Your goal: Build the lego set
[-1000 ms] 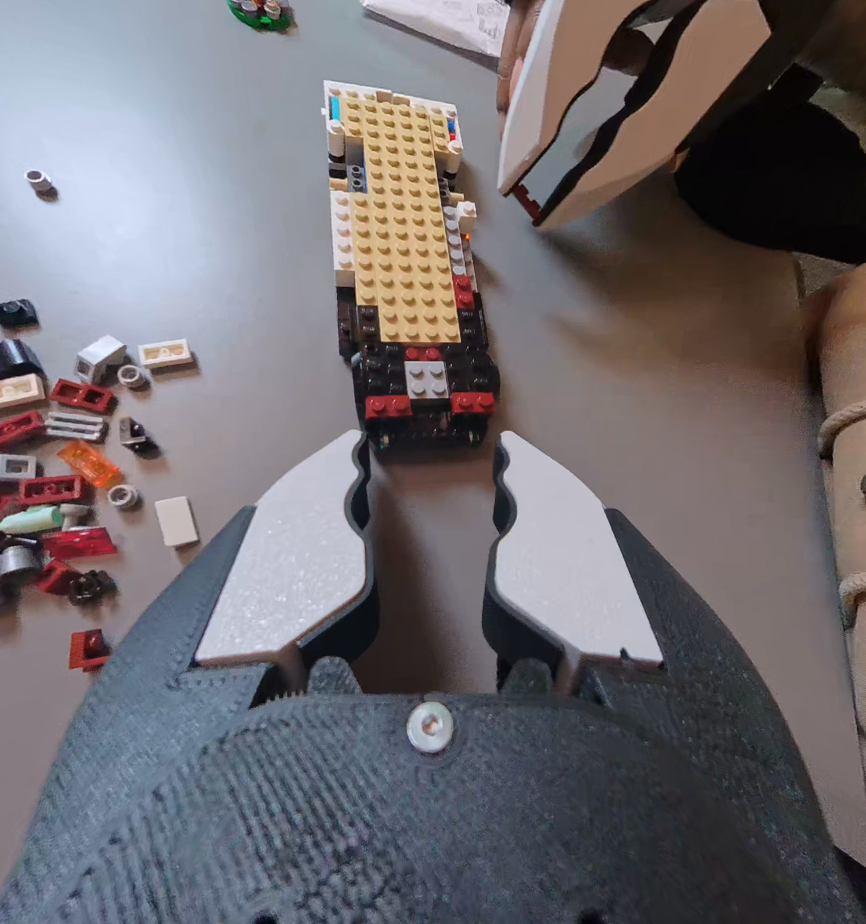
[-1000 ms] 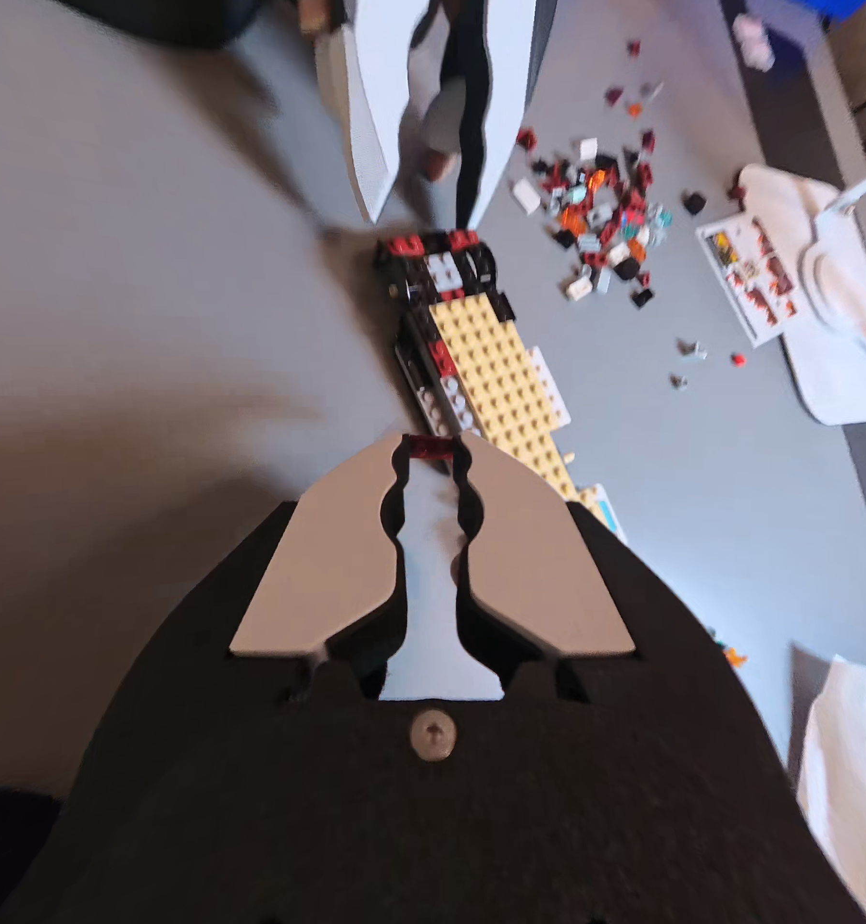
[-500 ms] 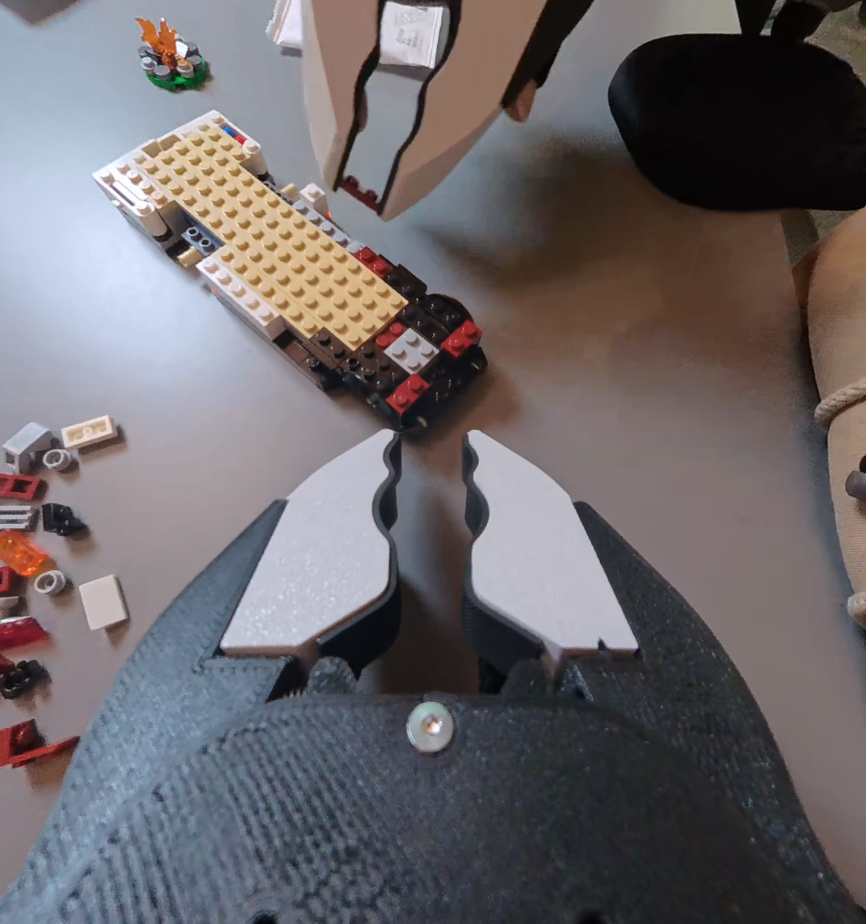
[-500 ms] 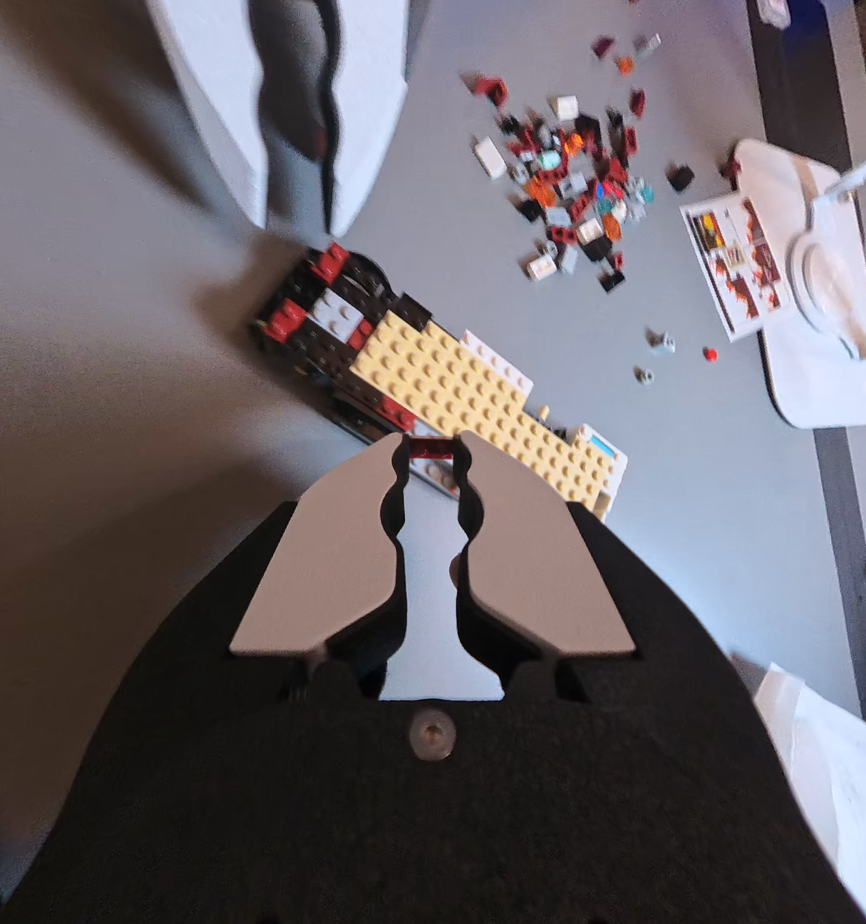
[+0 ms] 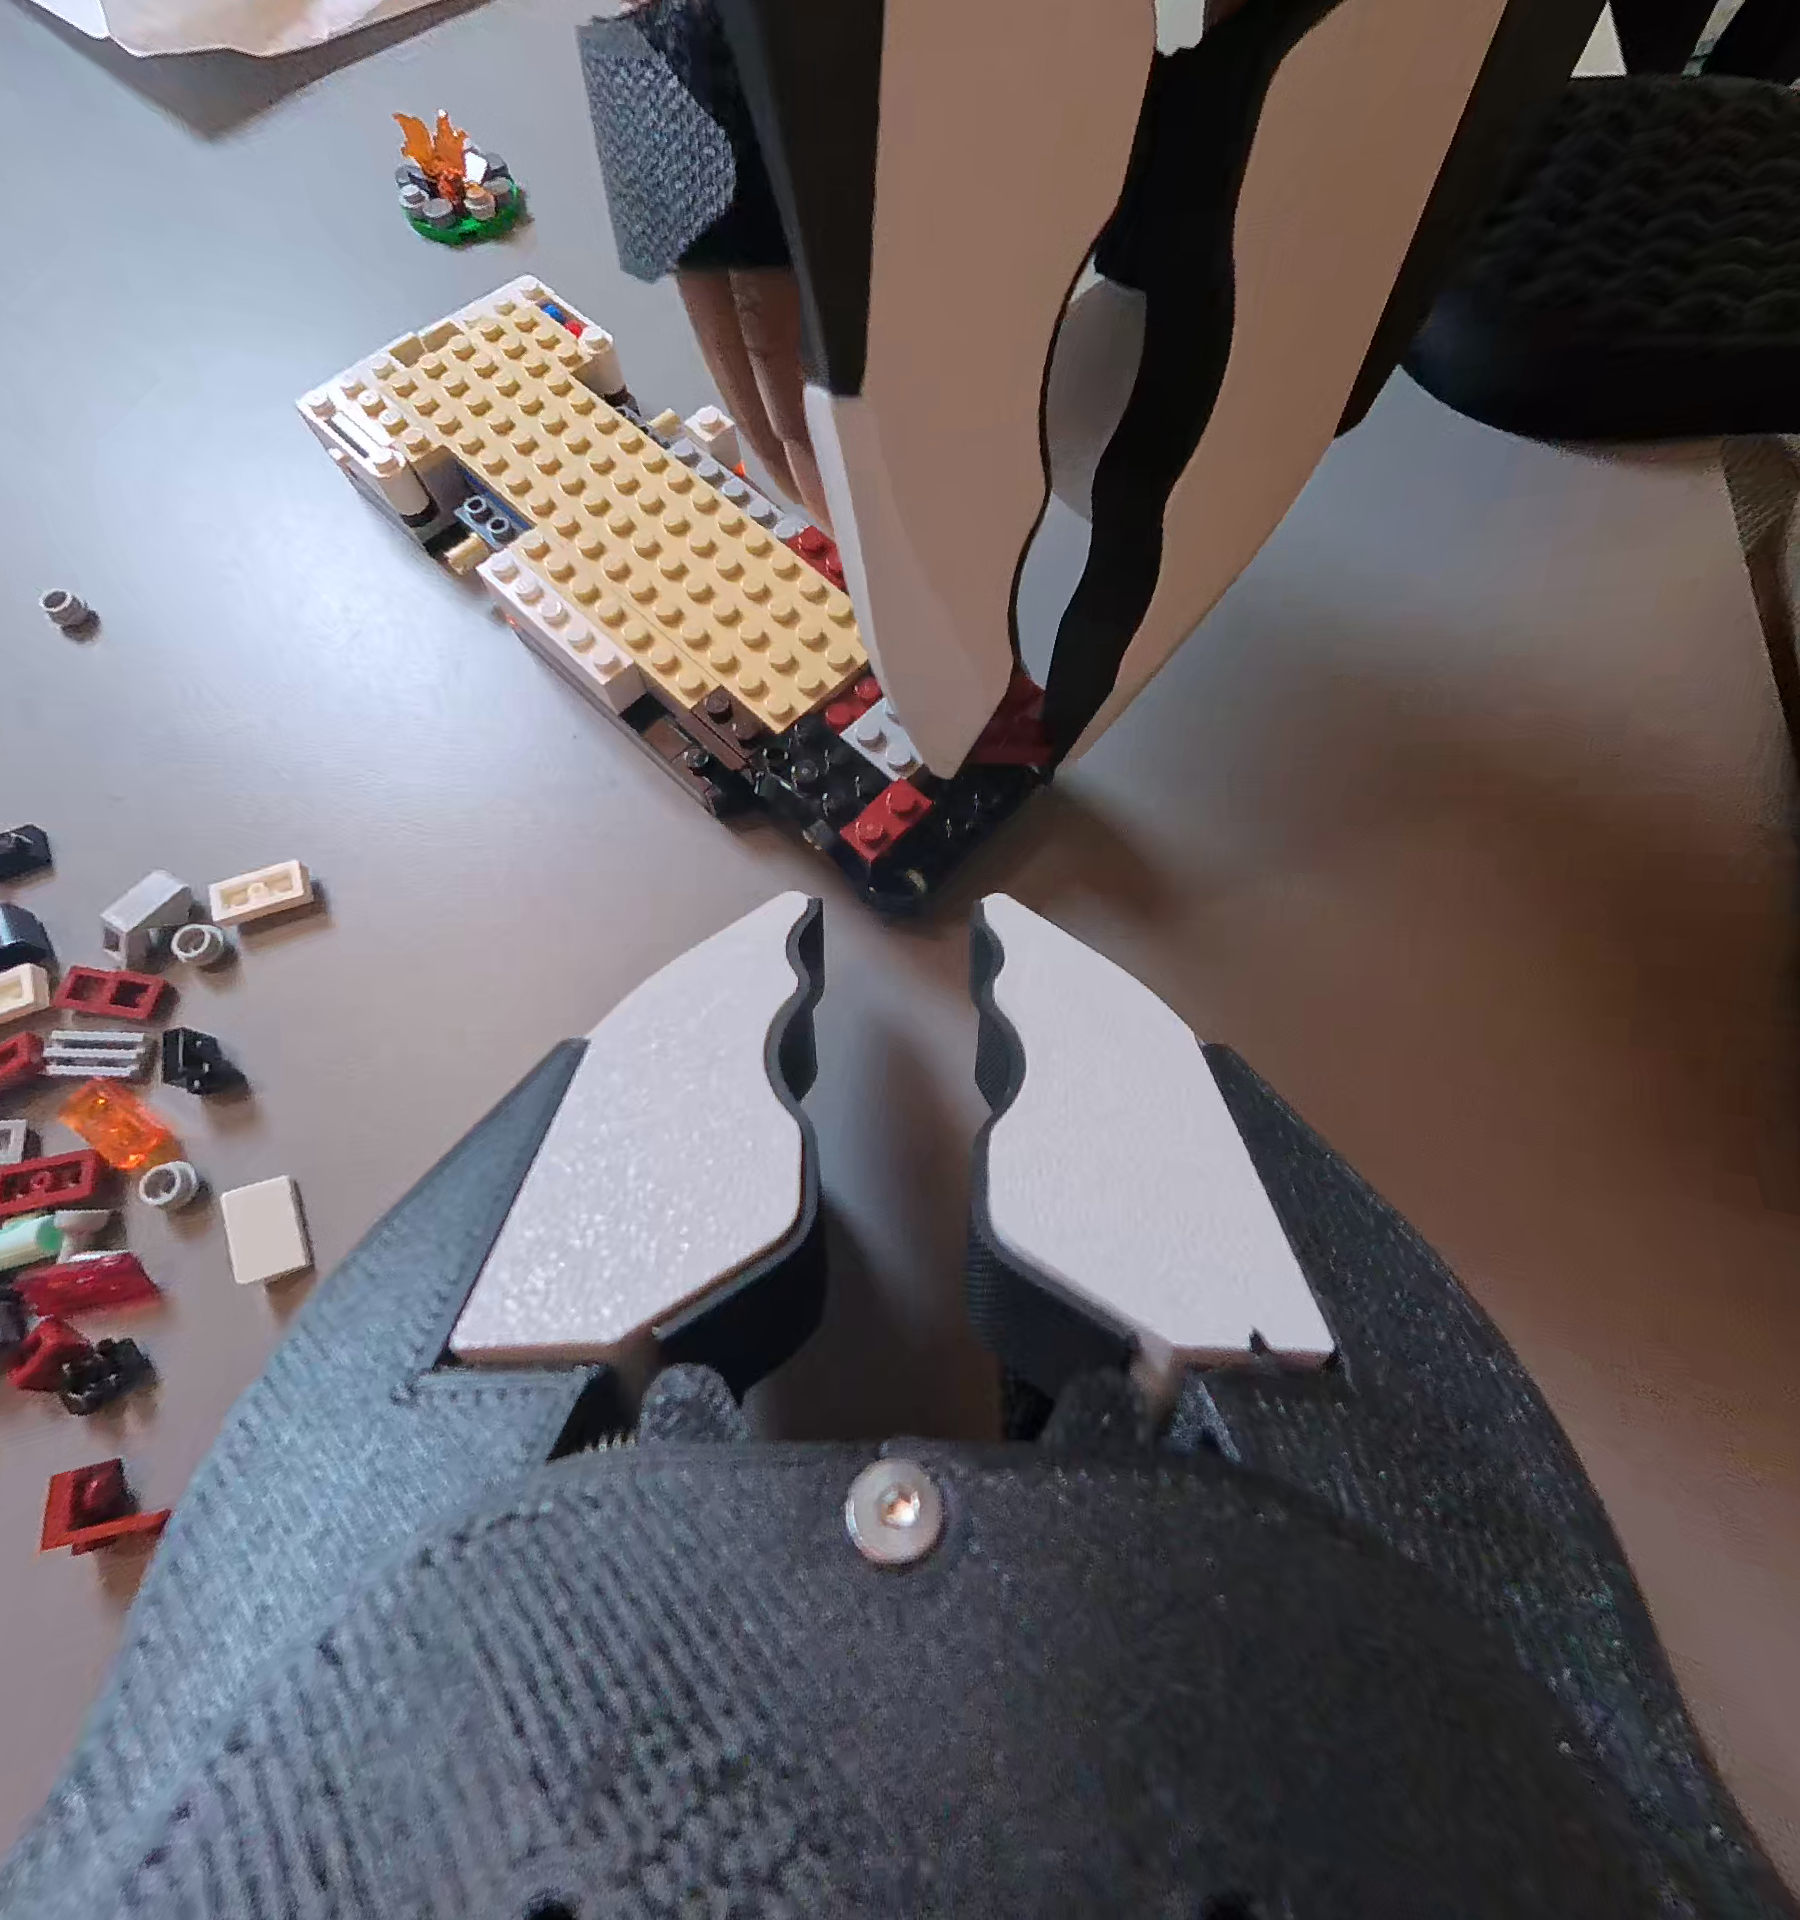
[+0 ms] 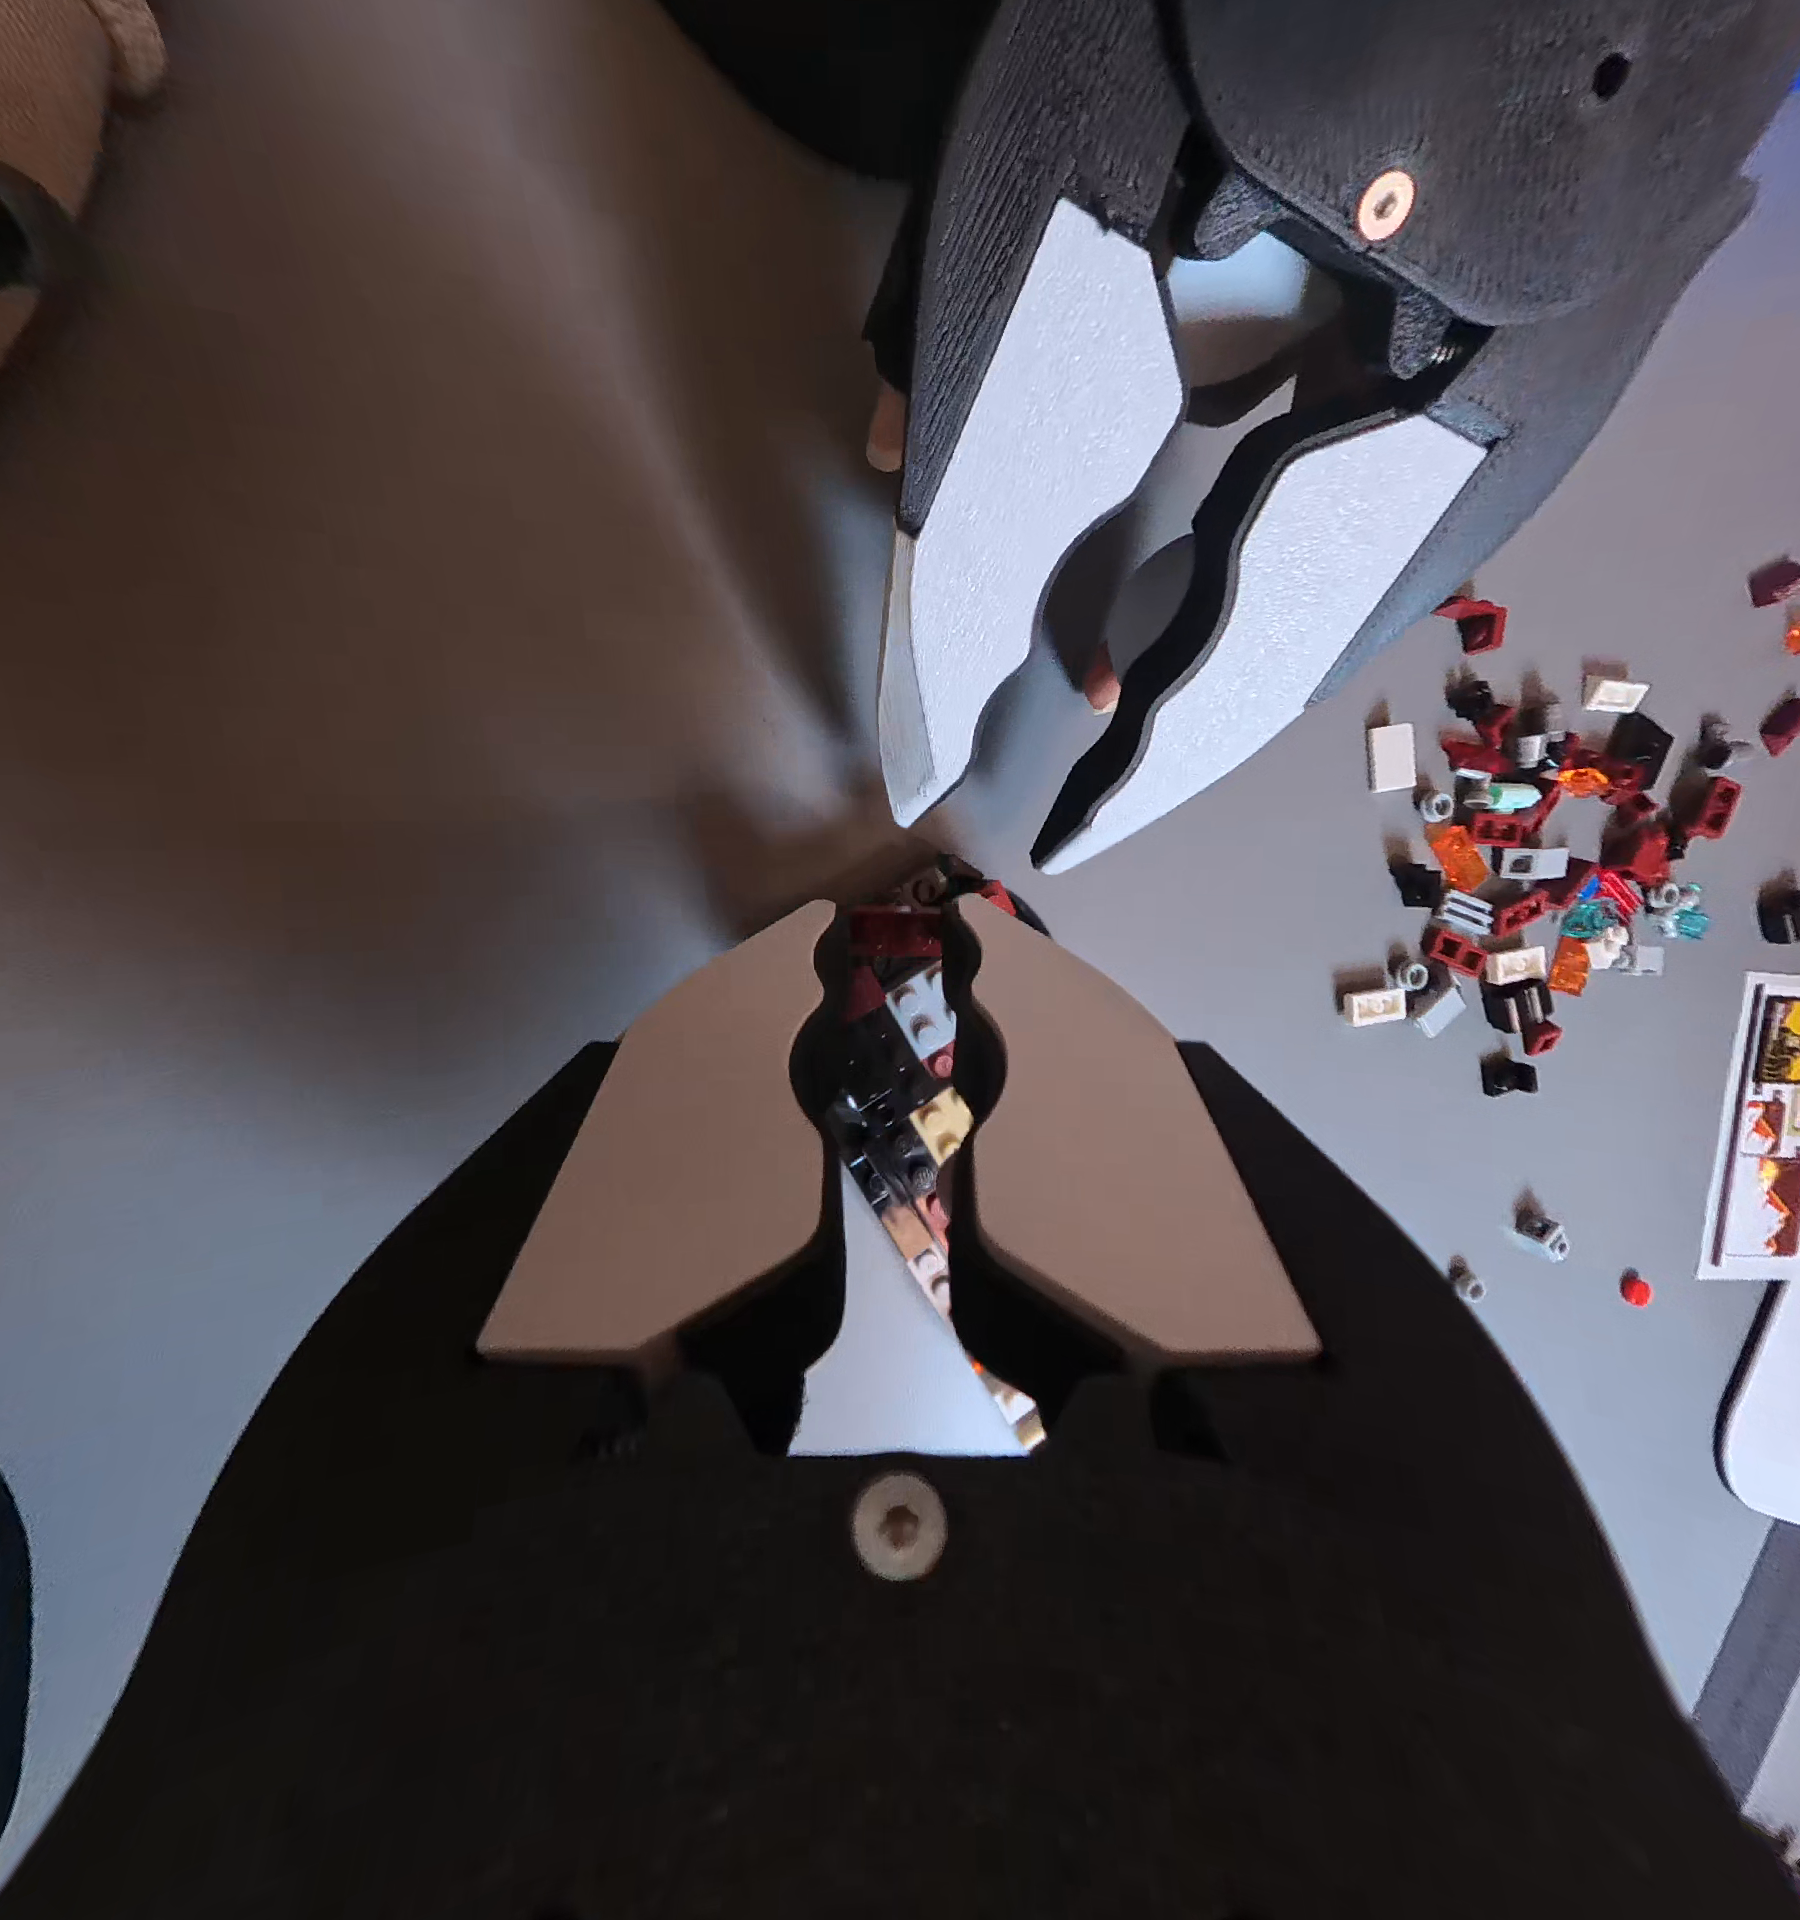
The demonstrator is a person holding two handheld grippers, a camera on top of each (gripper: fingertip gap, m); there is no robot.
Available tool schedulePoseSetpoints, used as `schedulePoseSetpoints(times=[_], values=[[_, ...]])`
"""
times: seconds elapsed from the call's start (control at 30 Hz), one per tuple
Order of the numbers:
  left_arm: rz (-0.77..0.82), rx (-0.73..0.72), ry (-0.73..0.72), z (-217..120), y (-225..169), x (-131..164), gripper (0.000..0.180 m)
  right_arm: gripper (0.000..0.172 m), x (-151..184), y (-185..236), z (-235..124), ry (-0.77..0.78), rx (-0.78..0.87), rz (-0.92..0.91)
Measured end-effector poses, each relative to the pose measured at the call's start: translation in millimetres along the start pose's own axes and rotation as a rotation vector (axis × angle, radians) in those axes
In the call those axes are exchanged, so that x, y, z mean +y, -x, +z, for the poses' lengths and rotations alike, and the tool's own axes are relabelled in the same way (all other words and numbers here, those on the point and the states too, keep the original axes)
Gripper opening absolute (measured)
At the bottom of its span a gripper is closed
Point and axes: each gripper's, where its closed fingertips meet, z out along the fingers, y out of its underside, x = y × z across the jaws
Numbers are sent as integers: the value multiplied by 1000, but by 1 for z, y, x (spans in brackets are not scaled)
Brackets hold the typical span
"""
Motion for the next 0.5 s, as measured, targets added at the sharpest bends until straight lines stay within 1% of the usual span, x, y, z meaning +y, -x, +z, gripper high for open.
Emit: schedulePoseSetpoints(times=[0.13,0.27,0.5], values=[[-8,-6,-3,0,2,1,26,16,-4,3,2,1,-23,-8],[-16,-21,-4,-1,7,2,26,16,-8,15,4,14,-71,-30],[-21,-62,-4,-3,15,4,26,16,2,31,15,112,-140,-63]])
